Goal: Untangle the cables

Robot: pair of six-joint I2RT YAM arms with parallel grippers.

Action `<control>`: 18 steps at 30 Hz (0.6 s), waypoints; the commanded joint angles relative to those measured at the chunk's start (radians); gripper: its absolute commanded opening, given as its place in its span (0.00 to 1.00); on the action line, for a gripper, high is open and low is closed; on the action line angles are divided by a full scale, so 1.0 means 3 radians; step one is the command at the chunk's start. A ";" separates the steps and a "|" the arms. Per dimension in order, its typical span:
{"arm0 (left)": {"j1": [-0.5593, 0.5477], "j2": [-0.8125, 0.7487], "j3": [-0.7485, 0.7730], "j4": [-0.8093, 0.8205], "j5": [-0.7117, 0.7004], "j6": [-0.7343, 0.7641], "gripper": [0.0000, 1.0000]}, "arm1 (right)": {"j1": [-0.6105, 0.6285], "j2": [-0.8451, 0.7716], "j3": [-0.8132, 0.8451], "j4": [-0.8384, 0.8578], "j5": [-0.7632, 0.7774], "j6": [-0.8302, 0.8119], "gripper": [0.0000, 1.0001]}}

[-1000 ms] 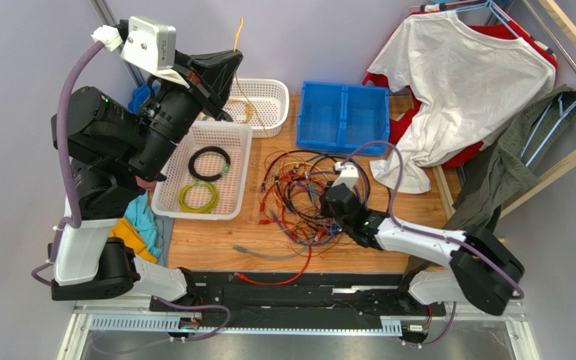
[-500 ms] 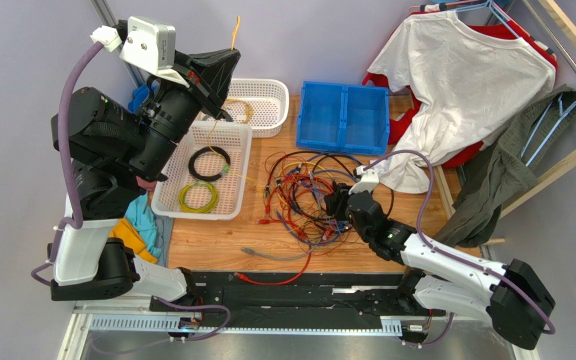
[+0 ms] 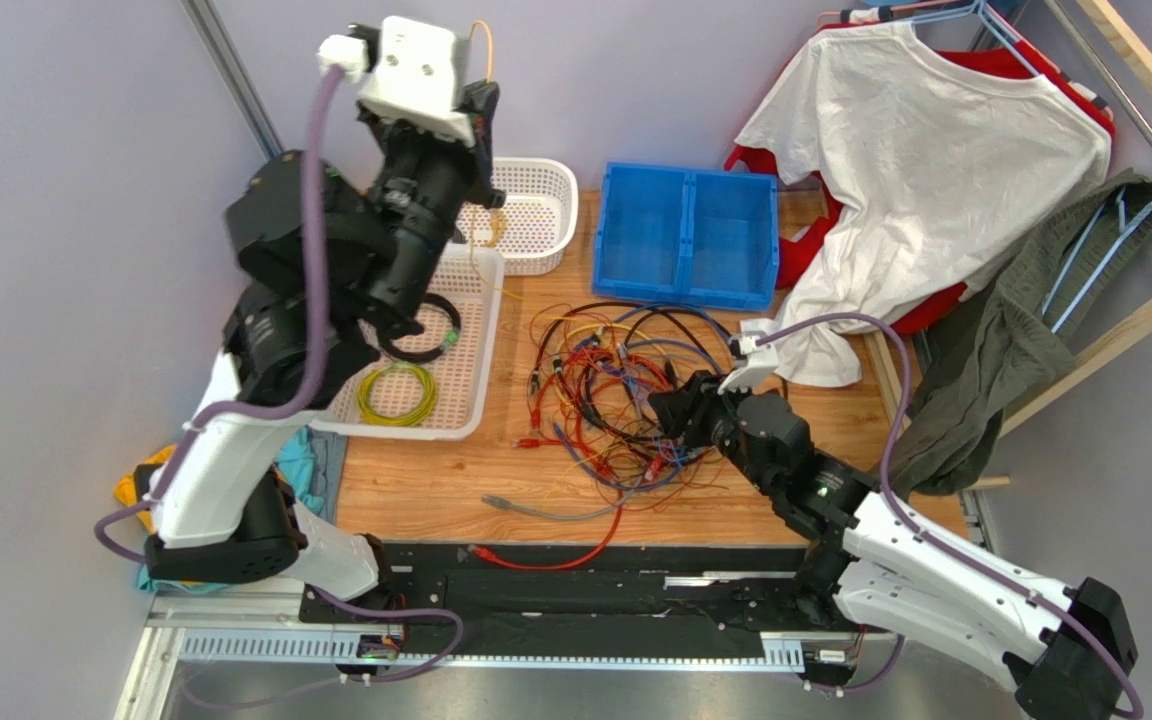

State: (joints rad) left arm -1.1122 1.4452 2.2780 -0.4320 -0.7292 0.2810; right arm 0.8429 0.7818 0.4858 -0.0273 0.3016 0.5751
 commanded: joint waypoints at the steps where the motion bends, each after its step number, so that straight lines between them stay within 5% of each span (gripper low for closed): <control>1: 0.0281 0.0326 0.0153 0.0055 -0.0168 0.0210 0.00 | 0.0003 -0.0243 0.0191 -0.0256 -0.0156 -0.0010 0.45; 8: 0.1333 0.0776 0.0393 0.0186 0.0314 -0.0318 0.00 | 0.0003 -0.0443 0.0206 -0.0426 -0.0085 -0.0132 0.45; 13: 0.1616 0.1108 0.0174 0.1203 0.0293 -0.0078 0.00 | 0.0003 -0.0311 0.0201 -0.0334 -0.0028 -0.0137 0.43; 18: 0.1979 0.1712 0.0823 0.1255 0.0543 -0.0302 0.00 | 0.0003 -0.0035 0.0216 -0.0221 -0.0029 -0.0138 0.43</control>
State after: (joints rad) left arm -0.5793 1.8690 2.4161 -0.1940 -0.6376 0.2298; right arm 0.8429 0.7288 0.5121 -0.1368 0.2806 0.5518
